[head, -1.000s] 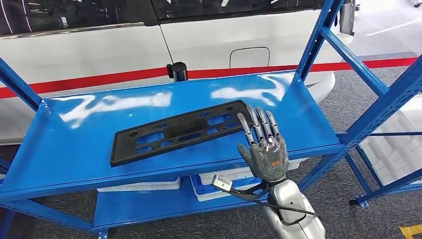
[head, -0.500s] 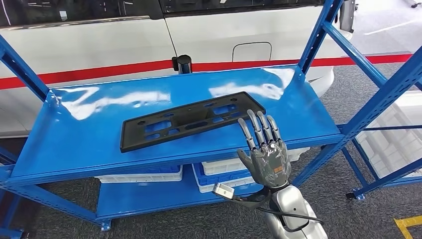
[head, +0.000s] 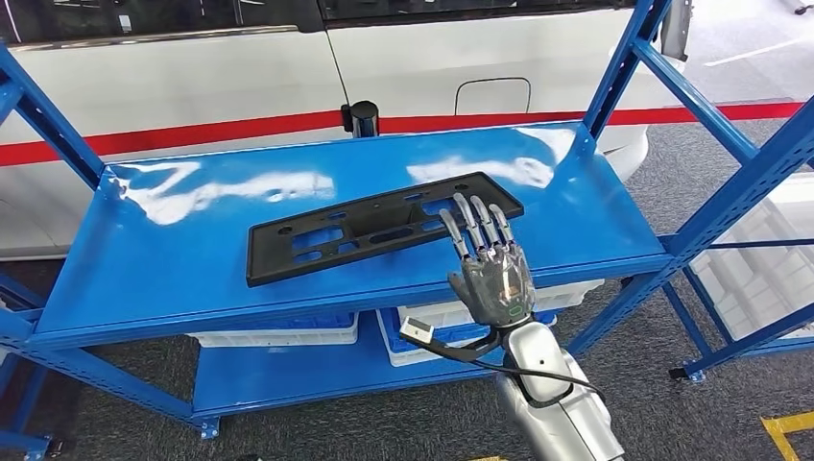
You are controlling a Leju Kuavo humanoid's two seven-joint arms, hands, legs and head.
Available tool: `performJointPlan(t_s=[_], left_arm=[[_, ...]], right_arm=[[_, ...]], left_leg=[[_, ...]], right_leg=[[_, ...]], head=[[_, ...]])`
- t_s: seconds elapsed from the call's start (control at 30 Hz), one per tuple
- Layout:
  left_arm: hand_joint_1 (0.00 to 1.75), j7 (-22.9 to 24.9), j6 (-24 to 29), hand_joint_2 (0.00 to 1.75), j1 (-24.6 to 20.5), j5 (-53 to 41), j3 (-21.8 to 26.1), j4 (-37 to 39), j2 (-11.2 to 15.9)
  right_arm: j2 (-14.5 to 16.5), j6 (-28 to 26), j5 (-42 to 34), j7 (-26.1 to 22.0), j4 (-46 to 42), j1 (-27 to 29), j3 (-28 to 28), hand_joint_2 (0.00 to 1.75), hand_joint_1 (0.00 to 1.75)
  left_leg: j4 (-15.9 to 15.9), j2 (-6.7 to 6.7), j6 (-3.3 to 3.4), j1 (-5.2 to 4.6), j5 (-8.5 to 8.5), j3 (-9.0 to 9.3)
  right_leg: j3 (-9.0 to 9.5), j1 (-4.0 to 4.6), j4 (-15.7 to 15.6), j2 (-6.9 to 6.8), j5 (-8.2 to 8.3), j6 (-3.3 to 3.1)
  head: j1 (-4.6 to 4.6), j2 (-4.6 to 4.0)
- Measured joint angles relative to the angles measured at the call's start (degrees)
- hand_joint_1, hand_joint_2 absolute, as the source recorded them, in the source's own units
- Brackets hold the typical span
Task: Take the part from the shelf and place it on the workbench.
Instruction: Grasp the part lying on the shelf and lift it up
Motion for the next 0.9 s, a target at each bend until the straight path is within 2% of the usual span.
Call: performJointPlan(t_s=[0.23, 0.7, 0.9], left_arm=[[0.0, 0.37, -0.1, 0.0, -0.16, -0.61, -0.36, -0.02, -0.42], [0.0, 0.64, -0.68, 0.0, -0.43, -1.37, -0.87, -0.02, -0.63], [0.0, 3.33, -0.97, 0.0, -1.39, -1.88, -1.61, -0.02, -0.7]], right_arm=[[1.14, 0.24, 0.01, 0.75, 5.79, -3.84, 0.29, 1.75, 0.0], [1.71, 0.59, 0.0, 2.07, 10.29, -6.14, 0.29, 1.75, 0.0], [2.29, 0.87, 0.0, 2.47, 13.63, -7.97, 0.22, 1.75, 0.0]], left_leg=[[0.0, 0.01, -0.01, 0.07, 0.02, -0.02], [0.0, 0.01, -0.04, 0.09, 0.04, -0.06], [0.0, 0.01, -0.05, 0.09, 0.05, -0.07]], right_leg=[[-0.04, 0.06, 0.01, 0.0, 0.0, 0.01], [-0.08, 0.09, 0.02, 0.01, 0.0, 0.01], [-0.09, 0.09, 0.02, 0.01, 0.0, 0.01]], head=[[-0.02, 0.0], [-0.01, 0.0], [-0.02, 0.0]])
